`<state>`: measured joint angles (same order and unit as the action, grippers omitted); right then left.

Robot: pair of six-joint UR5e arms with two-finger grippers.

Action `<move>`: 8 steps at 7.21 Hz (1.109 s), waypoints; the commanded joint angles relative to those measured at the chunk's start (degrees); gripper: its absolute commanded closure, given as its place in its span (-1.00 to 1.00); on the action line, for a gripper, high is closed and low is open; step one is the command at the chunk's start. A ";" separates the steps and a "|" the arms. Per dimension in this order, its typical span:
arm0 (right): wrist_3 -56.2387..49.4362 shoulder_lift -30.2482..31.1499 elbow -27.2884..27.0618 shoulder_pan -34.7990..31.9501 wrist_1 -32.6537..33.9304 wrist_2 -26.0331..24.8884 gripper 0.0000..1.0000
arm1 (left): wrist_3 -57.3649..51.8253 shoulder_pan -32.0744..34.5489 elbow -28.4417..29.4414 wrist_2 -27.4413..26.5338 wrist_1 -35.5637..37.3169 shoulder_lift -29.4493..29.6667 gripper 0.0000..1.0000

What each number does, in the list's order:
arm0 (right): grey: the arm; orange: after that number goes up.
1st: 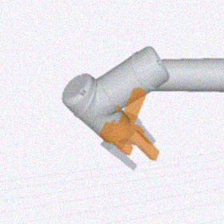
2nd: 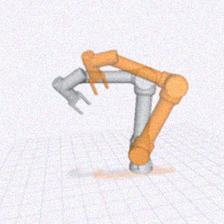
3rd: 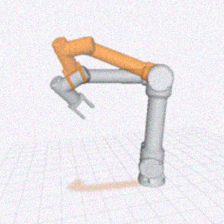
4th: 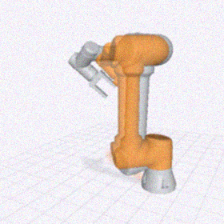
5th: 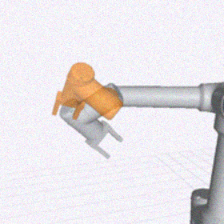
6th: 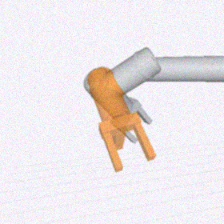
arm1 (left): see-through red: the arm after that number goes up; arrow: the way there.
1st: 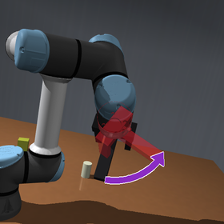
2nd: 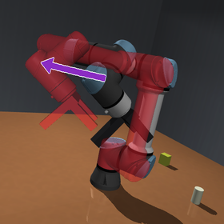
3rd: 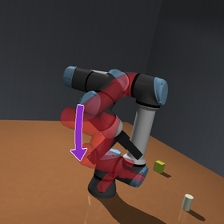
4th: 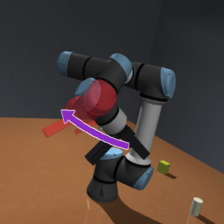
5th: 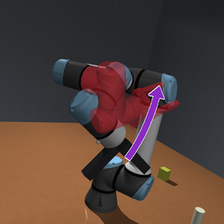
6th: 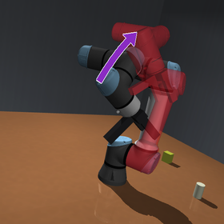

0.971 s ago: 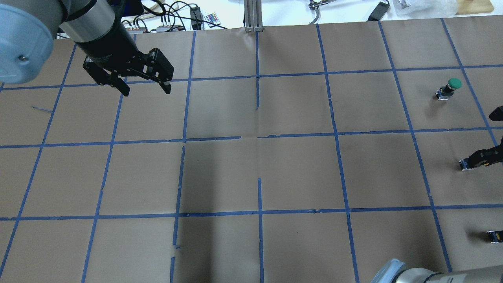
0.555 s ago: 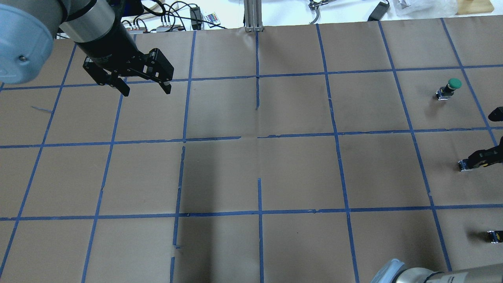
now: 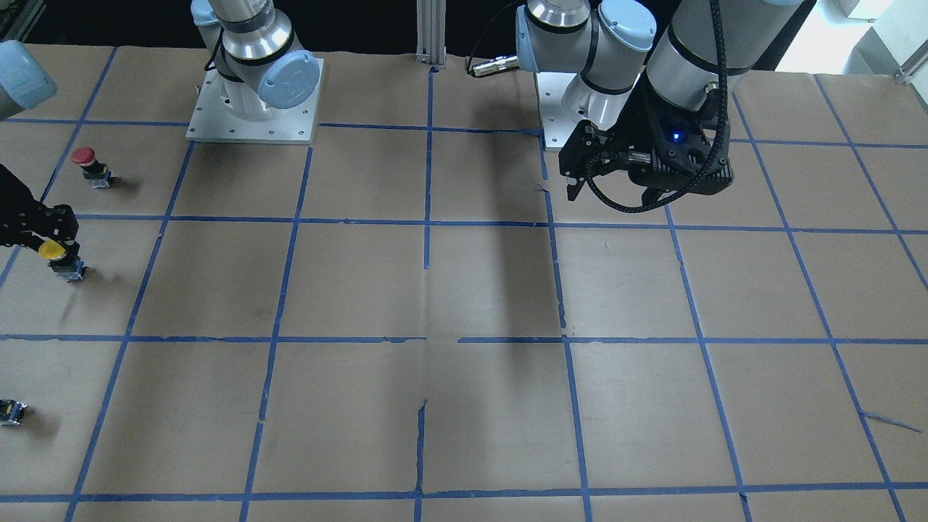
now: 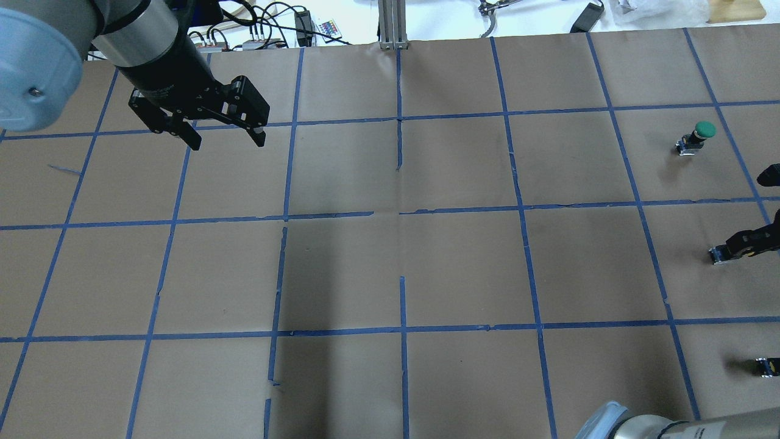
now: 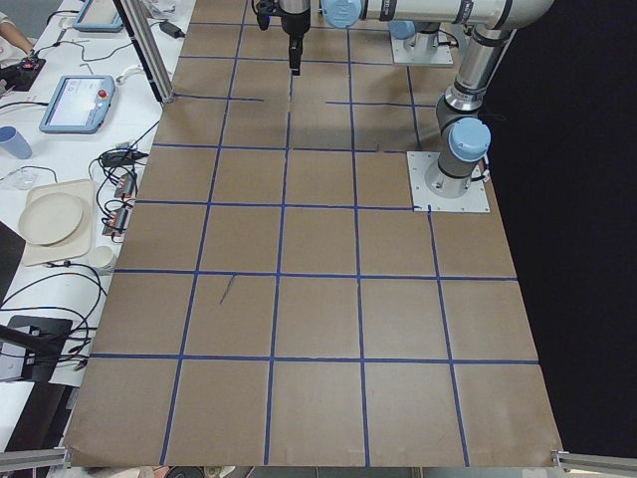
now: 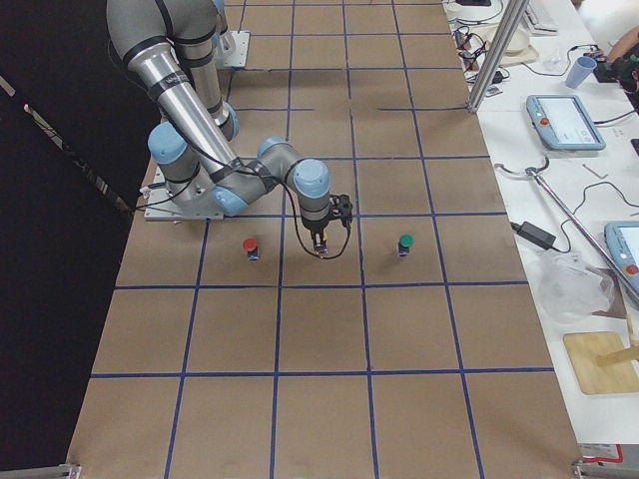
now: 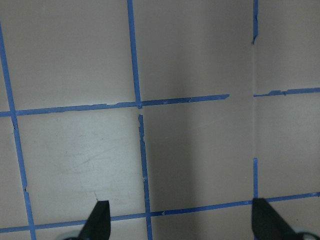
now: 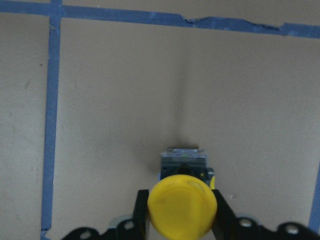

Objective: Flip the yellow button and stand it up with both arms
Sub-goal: 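Lower the yellow button upright onto the table with the right gripper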

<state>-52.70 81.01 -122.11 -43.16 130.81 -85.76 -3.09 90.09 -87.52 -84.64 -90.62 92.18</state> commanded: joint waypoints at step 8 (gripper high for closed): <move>13.90 1.43 18.71 -5.85 -25.46 -2.20 -0.98 | 0.10 -0.61 0.69 -0.09 0.00 -0.07 -0.98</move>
<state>-42.38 82.16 -108.56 -45.67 111.26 -86.72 -3.04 89.59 -86.88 -84.78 -90.61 92.12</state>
